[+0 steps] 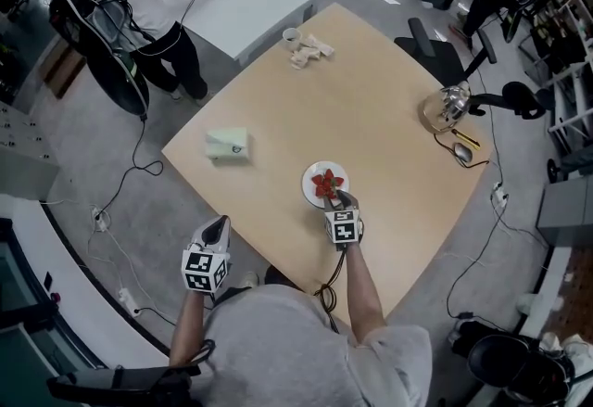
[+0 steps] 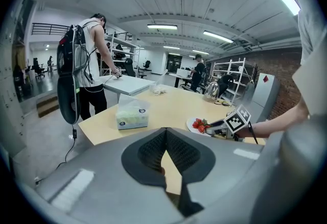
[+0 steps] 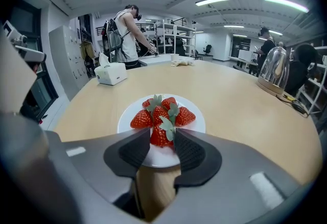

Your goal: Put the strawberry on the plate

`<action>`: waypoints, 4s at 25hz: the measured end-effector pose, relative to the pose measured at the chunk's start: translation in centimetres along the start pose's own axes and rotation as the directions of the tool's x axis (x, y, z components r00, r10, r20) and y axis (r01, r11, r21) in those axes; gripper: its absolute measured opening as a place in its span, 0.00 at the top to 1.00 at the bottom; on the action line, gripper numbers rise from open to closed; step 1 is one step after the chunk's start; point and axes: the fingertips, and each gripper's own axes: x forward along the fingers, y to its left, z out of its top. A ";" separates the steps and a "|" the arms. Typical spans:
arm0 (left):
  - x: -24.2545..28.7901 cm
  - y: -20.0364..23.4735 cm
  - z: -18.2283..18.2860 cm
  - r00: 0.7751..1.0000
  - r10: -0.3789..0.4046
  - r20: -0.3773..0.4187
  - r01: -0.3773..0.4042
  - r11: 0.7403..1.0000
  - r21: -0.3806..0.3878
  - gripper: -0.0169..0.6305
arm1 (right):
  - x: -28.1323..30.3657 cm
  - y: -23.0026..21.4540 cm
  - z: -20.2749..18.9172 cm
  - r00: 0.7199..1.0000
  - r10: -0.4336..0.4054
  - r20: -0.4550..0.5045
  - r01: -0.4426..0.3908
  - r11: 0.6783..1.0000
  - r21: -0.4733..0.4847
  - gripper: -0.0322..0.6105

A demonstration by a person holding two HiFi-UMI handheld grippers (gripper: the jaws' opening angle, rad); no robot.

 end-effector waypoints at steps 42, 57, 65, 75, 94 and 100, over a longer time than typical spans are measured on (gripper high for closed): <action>-1.7 -2.8 -0.7 0.988 -0.147 0.038 0.145 0.989 0.034 0.94 | -8.2 0.6 2.3 0.982 -0.064 0.175 0.025 0.976 0.217 0.77; -3.5 -6.4 -0.7 0.941 -0.333 0.058 0.324 0.937 0.127 0.94 | -19.2 3.4 0.8 0.923 -0.237 0.304 0.145 0.944 0.295 0.92; -4.7 -8.0 -0.6 0.900 -0.431 0.060 0.415 0.891 0.183 0.94 | -24.9 5.4 -0.6 0.864 -0.361 0.350 0.229 0.902 0.365 0.94; -7.0 -9.2 -0.3 0.859 -0.506 0.072 0.476 0.843 0.249 0.94 | -31.5 8.4 -3.9 0.790 -0.491 0.367 0.325 0.843 0.429 0.94; -10.0 -13.0 -2.3 0.771 -0.635 0.034 0.595 0.739 0.317 0.94 | -39.7 14.2 -11.6 0.690 -0.653 0.312 0.447 0.724 0.526 0.94; -11.3 -12.8 -2.4 0.762 -0.647 0.025 0.605 0.724 0.332 0.94 | -41.4 15.9 -12.3 0.665 -0.676 0.317 0.445 0.700 0.559 0.94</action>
